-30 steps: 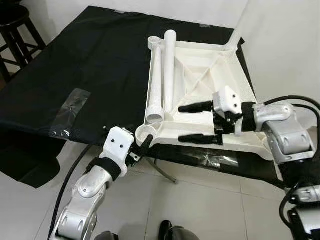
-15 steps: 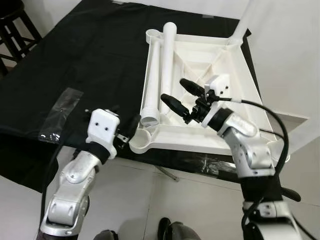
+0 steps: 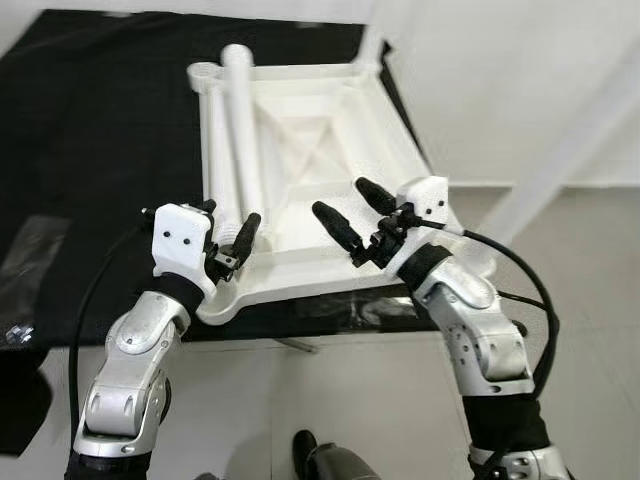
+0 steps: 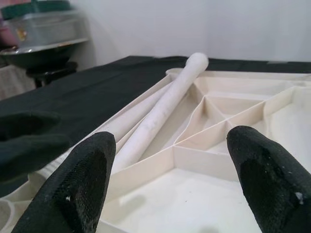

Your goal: Building children table

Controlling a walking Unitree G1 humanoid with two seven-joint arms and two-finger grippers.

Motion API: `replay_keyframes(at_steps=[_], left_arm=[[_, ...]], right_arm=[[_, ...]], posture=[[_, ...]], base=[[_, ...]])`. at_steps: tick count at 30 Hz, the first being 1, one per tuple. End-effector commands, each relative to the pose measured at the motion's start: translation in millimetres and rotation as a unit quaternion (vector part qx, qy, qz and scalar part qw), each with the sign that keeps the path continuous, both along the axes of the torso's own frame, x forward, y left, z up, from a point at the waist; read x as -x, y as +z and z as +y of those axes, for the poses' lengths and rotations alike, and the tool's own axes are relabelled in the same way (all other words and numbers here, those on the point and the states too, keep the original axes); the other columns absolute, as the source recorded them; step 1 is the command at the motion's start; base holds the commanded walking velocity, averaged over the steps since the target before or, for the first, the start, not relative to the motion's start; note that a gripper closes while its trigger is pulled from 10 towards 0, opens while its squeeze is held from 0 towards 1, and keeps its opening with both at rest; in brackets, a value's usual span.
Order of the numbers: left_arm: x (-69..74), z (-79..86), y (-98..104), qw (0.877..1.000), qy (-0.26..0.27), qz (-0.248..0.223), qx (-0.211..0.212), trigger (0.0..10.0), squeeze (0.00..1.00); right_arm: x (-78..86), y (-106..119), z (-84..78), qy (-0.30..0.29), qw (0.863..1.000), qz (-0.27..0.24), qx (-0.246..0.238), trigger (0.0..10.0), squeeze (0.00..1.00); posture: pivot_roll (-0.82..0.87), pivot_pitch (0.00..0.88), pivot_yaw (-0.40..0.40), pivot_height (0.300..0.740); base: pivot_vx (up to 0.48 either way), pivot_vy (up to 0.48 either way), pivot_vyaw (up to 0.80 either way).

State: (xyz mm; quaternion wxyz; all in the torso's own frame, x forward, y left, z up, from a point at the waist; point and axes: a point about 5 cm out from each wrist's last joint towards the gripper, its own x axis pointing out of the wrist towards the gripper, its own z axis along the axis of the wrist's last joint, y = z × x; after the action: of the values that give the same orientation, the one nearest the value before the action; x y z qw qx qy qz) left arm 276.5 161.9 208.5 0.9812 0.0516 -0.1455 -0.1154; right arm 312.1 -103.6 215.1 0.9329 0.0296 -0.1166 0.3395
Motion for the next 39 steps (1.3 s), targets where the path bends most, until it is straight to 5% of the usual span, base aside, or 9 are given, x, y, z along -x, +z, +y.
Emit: replay_keyframes(at_steps=[1,7,26,39], left_arm=[[-1.7,1.1,-6.9,1.0,0.002,0.022,0.003,10.0,0.0],[-2.4,-0.8,-6.2,1.0,0.001,0.016,-0.001,10.0,0.0],[-1.0,-5.3,0.7,1.0,-0.018,-0.002,-0.024,10.0,0.0],[-0.7,-0.2,6.2,0.993,-0.014,-0.024,-0.116,10.0,0.0]], right_arm=[[3.3,1.5,0.9,0.002,1.0,-0.006,-0.001,10.0,0.0],[3.7,2.7,3.0,0.0,1.0,-0.01,-0.001,10.0,0.0],[4.8,4.3,7.1,0.017,1.0,-0.009,-0.003,10.0,0.0],[-1.1,-1.4,-0.1,-0.02,1.0,-0.006,0.021,10.0,0.0]], posture=[[0.01,0.177,-0.087,0.74],[0.01,0.176,-0.084,0.74],[0.02,0.179,-0.082,0.74],[0.01,0.18,-0.082,0.74]], base=[[0.0,0.48,0.0],[0.0,0.48,0.0],[0.0,0.0,-0.8],[0.0,0.0,-0.51]])
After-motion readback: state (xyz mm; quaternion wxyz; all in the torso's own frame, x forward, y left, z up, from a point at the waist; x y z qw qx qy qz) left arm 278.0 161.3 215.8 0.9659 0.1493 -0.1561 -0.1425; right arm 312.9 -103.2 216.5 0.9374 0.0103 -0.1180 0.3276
